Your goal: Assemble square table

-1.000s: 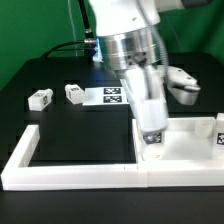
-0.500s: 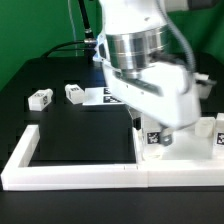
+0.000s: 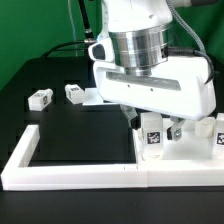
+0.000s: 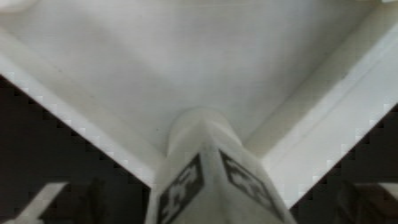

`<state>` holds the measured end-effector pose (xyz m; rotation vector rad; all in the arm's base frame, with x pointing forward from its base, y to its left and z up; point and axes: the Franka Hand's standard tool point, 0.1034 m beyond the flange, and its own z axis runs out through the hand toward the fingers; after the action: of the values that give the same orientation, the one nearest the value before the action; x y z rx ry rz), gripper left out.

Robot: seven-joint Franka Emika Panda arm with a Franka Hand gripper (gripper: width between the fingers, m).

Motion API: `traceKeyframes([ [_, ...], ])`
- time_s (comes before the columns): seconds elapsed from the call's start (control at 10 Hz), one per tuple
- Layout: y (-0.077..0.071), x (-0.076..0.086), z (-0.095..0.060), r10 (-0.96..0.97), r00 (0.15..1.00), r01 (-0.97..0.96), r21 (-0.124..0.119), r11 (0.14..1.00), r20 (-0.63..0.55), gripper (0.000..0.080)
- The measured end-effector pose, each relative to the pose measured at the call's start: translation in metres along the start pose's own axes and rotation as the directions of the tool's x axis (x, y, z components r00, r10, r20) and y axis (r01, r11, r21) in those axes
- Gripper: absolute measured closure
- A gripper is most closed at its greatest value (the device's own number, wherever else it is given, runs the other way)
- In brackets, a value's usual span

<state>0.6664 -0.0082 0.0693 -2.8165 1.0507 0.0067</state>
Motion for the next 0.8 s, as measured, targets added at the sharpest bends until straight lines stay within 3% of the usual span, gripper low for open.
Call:
traceKeyframes([
  [0.1, -0.0054, 0.0014, -0.0076, -0.305, 0.952, 0.305, -0.019, 0.952, -0.016, 0.0150],
  [0.2, -0.0063, 0.0013, -0.0093, -0.377, 0.926, 0.377, -0.014, 0.926, -0.017, 0.0150],
  [0.3, -0.0050, 0.0009, -0.0068, -0.318, 0.948, 0.318, -0.015, 0.948, -0.014, 0.0150],
  [0.4, -0.0049, 0.0008, -0.0064, -0.309, 0.951, 0.309, -0.015, 0.951, -0.014, 0.0252],
  [0.5, -0.0050, 0.0007, -0.0063, -0.284, 0.959, 0.283, -0.014, 0.959, -0.014, 0.0252],
  [0.6, -0.0041, 0.0007, -0.0057, -0.201, 0.980, 0.200, -0.014, 0.980, -0.014, 0.0456],
  [0.7, -0.0024, 0.0017, -0.0055, -0.159, 0.987, 0.159, -0.016, 0.987, -0.014, 0.0505],
  [0.8, -0.0025, 0.0015, -0.0053, -0.071, 0.997, 0.071, -0.014, 0.997, -0.015, 0.0505],
])
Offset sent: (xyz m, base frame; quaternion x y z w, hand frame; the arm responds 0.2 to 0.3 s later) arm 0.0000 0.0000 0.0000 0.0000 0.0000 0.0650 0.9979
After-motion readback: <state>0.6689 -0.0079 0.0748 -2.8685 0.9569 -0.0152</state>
